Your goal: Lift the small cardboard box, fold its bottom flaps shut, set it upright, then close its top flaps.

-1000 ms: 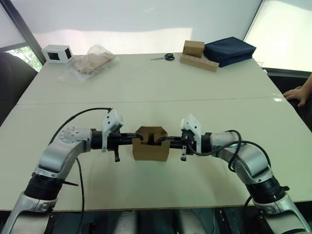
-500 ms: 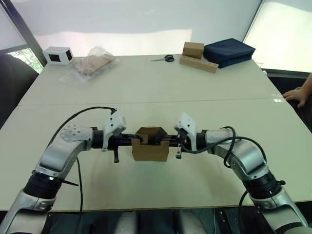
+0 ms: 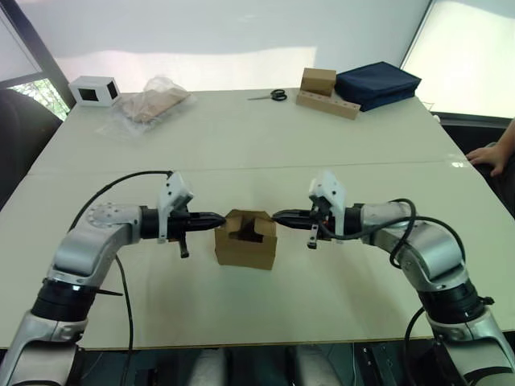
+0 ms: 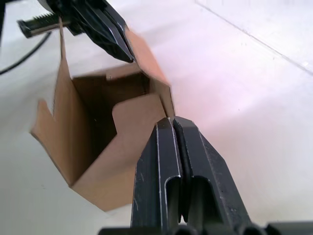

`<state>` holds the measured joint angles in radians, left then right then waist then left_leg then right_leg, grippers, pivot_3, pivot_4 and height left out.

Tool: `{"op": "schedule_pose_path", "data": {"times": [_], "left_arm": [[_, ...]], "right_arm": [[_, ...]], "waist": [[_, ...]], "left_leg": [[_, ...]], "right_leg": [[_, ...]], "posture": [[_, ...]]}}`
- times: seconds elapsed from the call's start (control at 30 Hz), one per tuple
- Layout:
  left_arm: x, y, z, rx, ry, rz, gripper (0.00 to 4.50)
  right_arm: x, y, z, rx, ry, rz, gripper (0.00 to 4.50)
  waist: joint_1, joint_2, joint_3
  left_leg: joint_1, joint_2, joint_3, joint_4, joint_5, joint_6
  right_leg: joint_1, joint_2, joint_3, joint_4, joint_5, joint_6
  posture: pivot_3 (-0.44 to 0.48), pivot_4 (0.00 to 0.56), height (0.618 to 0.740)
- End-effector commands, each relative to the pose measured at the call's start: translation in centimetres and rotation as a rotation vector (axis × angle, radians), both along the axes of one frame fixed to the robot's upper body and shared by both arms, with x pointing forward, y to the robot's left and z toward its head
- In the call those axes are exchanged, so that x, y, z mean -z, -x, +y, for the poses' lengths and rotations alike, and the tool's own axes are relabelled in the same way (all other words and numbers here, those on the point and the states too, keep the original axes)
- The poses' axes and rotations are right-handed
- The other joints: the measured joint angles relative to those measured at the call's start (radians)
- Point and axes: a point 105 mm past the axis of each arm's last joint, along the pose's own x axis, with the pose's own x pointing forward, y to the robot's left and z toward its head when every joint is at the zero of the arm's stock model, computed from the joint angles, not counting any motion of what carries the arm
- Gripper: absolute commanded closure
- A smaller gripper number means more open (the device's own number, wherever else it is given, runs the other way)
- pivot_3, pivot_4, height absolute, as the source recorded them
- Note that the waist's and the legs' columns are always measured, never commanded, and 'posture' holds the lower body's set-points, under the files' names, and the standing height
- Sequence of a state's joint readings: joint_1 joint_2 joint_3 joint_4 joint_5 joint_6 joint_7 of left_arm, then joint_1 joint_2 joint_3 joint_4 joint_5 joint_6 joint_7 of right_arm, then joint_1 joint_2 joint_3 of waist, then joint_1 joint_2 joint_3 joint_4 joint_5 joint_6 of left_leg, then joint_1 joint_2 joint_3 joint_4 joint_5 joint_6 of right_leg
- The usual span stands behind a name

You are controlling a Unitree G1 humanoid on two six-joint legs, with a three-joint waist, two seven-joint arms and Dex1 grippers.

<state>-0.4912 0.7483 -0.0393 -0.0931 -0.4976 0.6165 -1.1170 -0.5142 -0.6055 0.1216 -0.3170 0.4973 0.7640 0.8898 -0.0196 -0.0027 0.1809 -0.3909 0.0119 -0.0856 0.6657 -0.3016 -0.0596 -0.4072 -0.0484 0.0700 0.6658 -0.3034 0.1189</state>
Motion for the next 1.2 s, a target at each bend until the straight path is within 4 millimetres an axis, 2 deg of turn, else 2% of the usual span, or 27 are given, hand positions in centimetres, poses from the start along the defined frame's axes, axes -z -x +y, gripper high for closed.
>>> {"op": "schedule_pose_path", "data": {"times": [0.03,0.13,0.23,0.37,0.43,0.6,0.77,0.93,1.2], "left_arm": [[-2.5,0.1,0.5,0.030,0.027,-0.047,4.40],[-2.6,-1.0,1.4,-0.016,0.005,-0.065,4.40],[-2.5,-2.6,2.2,-0.059,-0.019,-0.085,4.40],[-1.4,-4.7,2.5,-0.078,-0.061,-0.099,4.40],[-0.7,-5.6,1.9,-0.057,-0.064,-0.088,4.40],[1.2,-6.6,0.2,0.036,-0.105,-0.050,4.40],[2.9,-7.0,-1.1,0.107,-0.150,-0.032,4.40],[3.4,-6.6,-2.6,0.185,-0.138,-0.018,4.40],[2.8,-5.6,-4.4,0.256,-0.078,-0.025,4.40]], "right_arm": [[-2.4,1.0,0.3,-0.048,-0.057,-0.057,4.50],[-3.1,1.7,0.0,-0.061,-0.081,-0.054,4.50],[-3.8,3.6,-0.2,-0.123,-0.075,-0.033,4.50],[-3.1,6.3,0.9,-0.206,-0.021,0.000,4.50],[-2.4,6.8,1.6,-0.212,0.008,0.000,4.50],[-0.7,6.8,3.1,-0.185,0.084,-0.019,4.50],[0.0,5.9,3.4,-0.128,0.151,-0.063,4.50],[-0.1,5.4,4.0,-0.107,0.168,-0.096,4.50],[-0.9,5.1,4.6,-0.103,0.152,-0.118,4.50]], "waist": [[-0.001,0.000,0.000],[-0.001,0.000,0.000],[0.001,0.000,0.000],[0.004,0.000,0.000],[0.003,0.000,0.000],[-0.001,0.000,0.000],[-0.002,0.000,0.000],[-0.002,0.000,0.000],[-0.001,0.000,0.000]], "left_leg": [[0.000,0.000,0.000,0.000,0.000,0.000],[0.000,0.000,0.000,0.000,0.000,0.000],[0.000,0.000,0.000,0.000,0.000,0.000],[0.000,0.000,0.000,0.000,0.000,0.000],[0.000,0.000,0.000,0.000,0.000,0.000],[0.000,0.000,0.000,0.000,0.000,0.000],[-0.001,0.000,0.000,0.000,0.000,0.000],[-0.001,0.000,0.000,0.000,0.000,0.000],[-0.001,0.000,-0.001,0.000,0.000,0.000]], "right_leg": [[0.000,0.000,0.000,0.000,0.000,0.000],[0.000,0.000,0.000,0.000,0.000,0.000],[0.000,0.000,0.000,0.000,0.000,0.000],[0.000,0.000,-0.001,-0.001,0.000,0.000],[0.000,0.000,-0.001,-0.001,0.000,0.000],[0.000,0.001,-0.001,-0.001,0.000,0.000],[-0.001,0.001,0.000,-0.001,0.000,0.000],[-0.001,0.001,-0.001,-0.001,0.000,0.000],[-0.001,0.000,-0.001,0.000,0.000,0.000]], "posture": [[0.000,0.150,0.740],[0.000,0.150,0.740],[0.000,0.150,0.740],[0.000,0.150,0.740],[0.000,0.150,0.740],[0.000,0.150,0.740],[0.000,0.150,0.740],[0.000,0.150,0.740],[0.000,0.150,0.740]]}}
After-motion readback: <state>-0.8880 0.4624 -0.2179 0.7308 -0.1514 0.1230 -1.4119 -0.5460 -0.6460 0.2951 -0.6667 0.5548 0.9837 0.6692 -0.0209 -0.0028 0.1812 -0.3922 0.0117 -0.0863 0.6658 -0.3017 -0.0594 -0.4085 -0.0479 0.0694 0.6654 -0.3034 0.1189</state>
